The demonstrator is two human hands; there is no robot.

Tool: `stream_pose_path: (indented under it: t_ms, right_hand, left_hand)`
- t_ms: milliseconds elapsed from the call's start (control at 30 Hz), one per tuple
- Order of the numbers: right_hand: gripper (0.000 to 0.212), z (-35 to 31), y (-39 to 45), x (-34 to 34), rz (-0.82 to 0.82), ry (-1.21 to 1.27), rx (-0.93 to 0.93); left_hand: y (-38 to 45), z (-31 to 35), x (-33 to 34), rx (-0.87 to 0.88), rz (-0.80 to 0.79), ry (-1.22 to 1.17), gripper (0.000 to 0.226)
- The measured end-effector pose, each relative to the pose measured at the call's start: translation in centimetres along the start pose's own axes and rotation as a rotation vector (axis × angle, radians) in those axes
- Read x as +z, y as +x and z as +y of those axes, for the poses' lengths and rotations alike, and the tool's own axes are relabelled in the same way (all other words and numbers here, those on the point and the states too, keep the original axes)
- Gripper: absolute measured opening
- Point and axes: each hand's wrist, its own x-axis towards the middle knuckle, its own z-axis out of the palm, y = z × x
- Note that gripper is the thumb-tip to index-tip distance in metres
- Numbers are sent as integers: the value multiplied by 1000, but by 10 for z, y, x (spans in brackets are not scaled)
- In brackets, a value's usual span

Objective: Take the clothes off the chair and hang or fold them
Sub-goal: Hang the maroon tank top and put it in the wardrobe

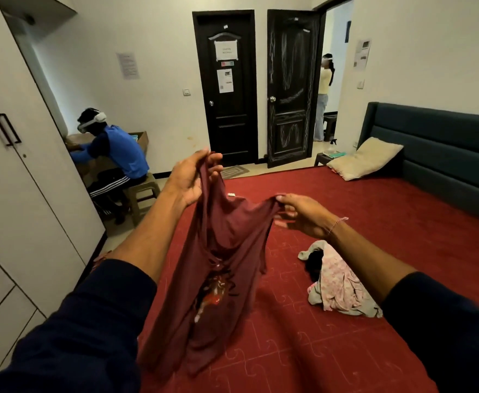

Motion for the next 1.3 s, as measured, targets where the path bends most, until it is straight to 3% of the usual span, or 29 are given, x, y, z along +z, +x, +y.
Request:
stream_pose_path:
  t_ms: [133,300,467,700,867,1000,1133,1300]
  right_hand:
    - [8,-27,-17,16,-47,125,-122]
    - [19,-35,-39,11,76,141,-294]
    - [22,-44,-76,7,187,42,-374]
    - [12,-54,-109,-11,58,255,-372]
    - [34,-69,-129,-17,-11,379,-459]
    - [9,-85,-137,-14,74,344,-550]
    - [8,-90,-127,-15,172,269,-604]
    - [7,-67,-87,-21,235,83,-593]
  left_hand:
    - [-18,12,2,88,157,-18,16]
    - [-45,19,1,224,302,157,10]
    - [-70,14,5,225,306,260,35]
    - [-97,10,26,288,295,278,21]
    - [-121,25,42,374,281,296,5]
    - [-130,43,51,451,288,295,7]
    - [-126,49,55,472,381,435,20]
    - [-93,20,23,368,487,603,16]
